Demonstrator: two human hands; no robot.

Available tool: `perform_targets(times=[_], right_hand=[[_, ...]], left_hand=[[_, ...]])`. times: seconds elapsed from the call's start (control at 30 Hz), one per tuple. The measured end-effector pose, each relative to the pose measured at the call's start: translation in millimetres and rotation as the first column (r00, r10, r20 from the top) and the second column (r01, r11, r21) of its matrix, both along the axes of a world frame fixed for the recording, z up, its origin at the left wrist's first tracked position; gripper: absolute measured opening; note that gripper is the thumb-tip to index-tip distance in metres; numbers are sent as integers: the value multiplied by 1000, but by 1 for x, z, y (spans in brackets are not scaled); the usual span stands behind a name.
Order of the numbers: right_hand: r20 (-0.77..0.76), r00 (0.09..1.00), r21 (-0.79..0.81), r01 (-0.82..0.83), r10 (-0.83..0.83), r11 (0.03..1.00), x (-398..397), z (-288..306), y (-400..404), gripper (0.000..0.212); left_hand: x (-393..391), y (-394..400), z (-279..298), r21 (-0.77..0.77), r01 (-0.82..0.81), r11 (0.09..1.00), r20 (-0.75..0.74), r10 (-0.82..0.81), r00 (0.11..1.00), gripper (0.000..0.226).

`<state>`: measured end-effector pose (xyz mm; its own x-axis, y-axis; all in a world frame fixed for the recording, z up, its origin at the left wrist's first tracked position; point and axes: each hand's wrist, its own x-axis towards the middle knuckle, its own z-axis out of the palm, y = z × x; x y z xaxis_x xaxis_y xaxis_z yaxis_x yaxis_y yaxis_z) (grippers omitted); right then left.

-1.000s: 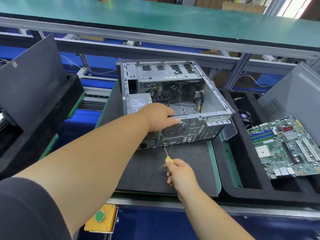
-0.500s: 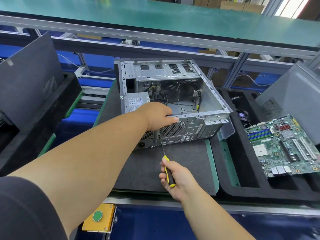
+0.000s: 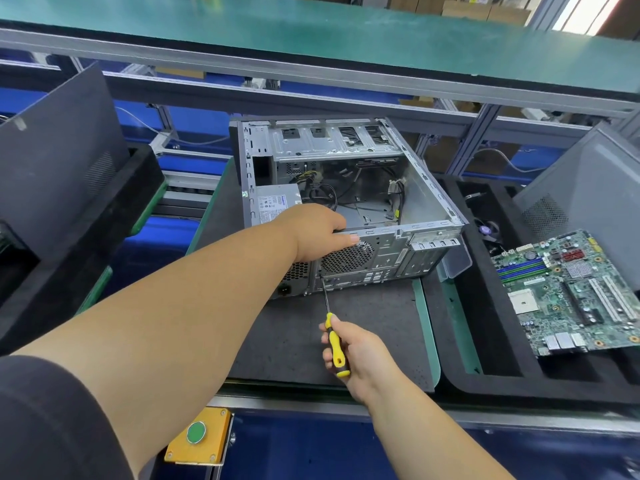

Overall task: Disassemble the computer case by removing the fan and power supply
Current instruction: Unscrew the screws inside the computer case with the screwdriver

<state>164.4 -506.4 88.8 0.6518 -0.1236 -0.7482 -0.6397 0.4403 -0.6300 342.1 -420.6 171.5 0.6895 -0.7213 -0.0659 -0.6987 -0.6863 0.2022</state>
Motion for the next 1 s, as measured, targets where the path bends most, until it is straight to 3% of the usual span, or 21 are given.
perform_targets(times=[0.13, 0.27, 0.4, 0.47, 0.87, 1.0], right_hand=[[82, 997, -34, -10, 13, 999, -1, -5, 0, 16], [89, 995, -134, -37, 49, 990, -2, -9, -1, 20], [61, 998, 57, 1, -5, 998, -1, -6, -3, 37], [57, 998, 66, -17, 13, 998, -1, -5, -5, 40], [74, 990, -187, -107, 123, 976, 1, -9, -3, 19], [32, 999, -40, -38, 40, 998, 1, -4, -4, 27]], left_hand=[[0, 0, 0, -10, -1, 1000, 4, 1, 1000, 45], [0, 1, 0, -10, -2, 1000, 3, 2, 1000, 43], [1, 0, 0, -5, 0, 1000, -1, 0, 1000, 43], [1, 0, 0, -4, 2, 1000, 0, -2, 1000, 44], [-1, 1, 2, 0, 3, 1000, 6, -3, 1000, 46], [-1, 1, 2, -4, 1, 1000, 11, -1, 1000, 45]])
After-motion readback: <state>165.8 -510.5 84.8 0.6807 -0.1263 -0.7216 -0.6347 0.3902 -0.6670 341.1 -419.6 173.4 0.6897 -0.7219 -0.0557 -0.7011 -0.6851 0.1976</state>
